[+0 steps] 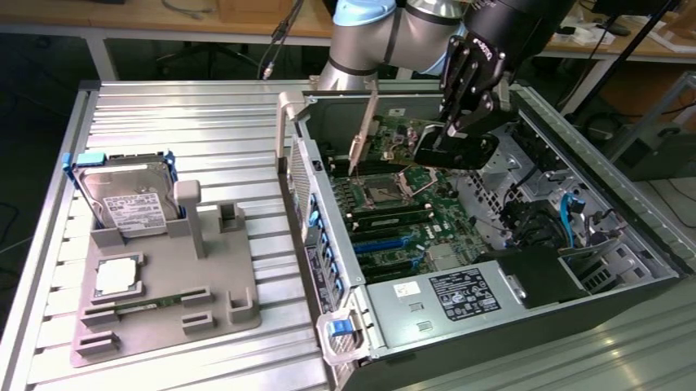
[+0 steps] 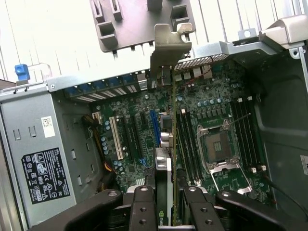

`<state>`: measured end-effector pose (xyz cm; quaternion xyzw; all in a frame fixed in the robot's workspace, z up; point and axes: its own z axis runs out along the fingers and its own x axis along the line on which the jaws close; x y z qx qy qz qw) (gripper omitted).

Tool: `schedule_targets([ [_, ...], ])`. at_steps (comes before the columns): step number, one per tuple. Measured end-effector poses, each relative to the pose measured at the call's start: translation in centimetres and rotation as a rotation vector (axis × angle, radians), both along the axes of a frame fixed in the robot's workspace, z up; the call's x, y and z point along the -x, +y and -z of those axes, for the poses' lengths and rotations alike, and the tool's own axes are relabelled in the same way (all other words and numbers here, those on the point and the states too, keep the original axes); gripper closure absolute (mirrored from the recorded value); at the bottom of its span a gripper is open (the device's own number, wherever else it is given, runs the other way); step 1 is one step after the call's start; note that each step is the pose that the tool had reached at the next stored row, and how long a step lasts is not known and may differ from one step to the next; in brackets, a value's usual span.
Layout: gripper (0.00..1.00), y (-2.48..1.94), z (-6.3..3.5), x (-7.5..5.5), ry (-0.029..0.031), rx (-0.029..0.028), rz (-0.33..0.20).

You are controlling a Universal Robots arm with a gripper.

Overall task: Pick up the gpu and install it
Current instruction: 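Insert the gpu into the slot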

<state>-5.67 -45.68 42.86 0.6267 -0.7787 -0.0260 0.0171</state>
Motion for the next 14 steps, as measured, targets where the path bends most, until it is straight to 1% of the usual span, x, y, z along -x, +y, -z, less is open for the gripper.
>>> schedule_targets([
  [3,0.73,0.00,0.00,-0.02,0.0000,0.0001,-0.014],
  [7,0.73,0.00,0.00,-0.21,0.0000,0.0000,-0.046],
  [9,0.73,0.00,0.01,-0.30,0.0000,0.0000,-0.073],
  [11,0.73,0.00,0.02,-0.33,0.0000,0.0000,-0.113],
  [14,0.73,0.00,0.06,-0.44,0.0000,-0.0001,-0.151],
])
